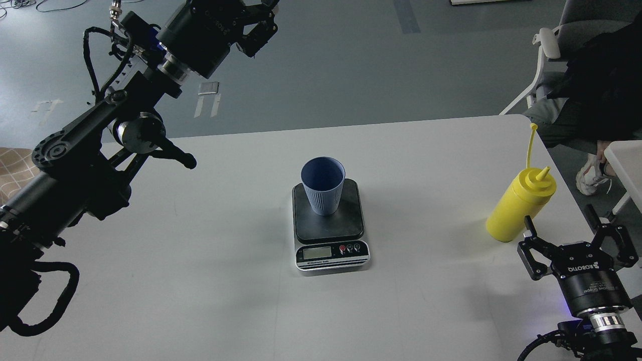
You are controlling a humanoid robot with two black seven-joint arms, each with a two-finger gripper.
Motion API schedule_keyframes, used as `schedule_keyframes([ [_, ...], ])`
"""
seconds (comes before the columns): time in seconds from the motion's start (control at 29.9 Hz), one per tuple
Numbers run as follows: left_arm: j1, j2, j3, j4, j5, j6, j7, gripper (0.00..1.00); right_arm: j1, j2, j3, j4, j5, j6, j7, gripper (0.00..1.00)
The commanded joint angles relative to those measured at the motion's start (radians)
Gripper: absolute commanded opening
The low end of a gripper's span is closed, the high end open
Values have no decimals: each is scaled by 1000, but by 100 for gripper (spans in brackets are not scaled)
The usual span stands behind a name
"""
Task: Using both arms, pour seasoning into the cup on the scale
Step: 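Lower the right gripper beside the yellow squeeze bottle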
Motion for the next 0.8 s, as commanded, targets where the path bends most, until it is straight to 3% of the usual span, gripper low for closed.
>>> schedule_keyframes([
  [0.0,0,-1,0,-1,0,0,0,98,12,0,0,-14,-2,0,0,100],
  [0.23,-2,-4,-3,-1,0,0,0,98,46,0,-14,-23,-9,0,0,100],
  [0.77,0,9,-19,5,-1,1,0,98,208,0,-22,-233,-28,0,-2,100],
])
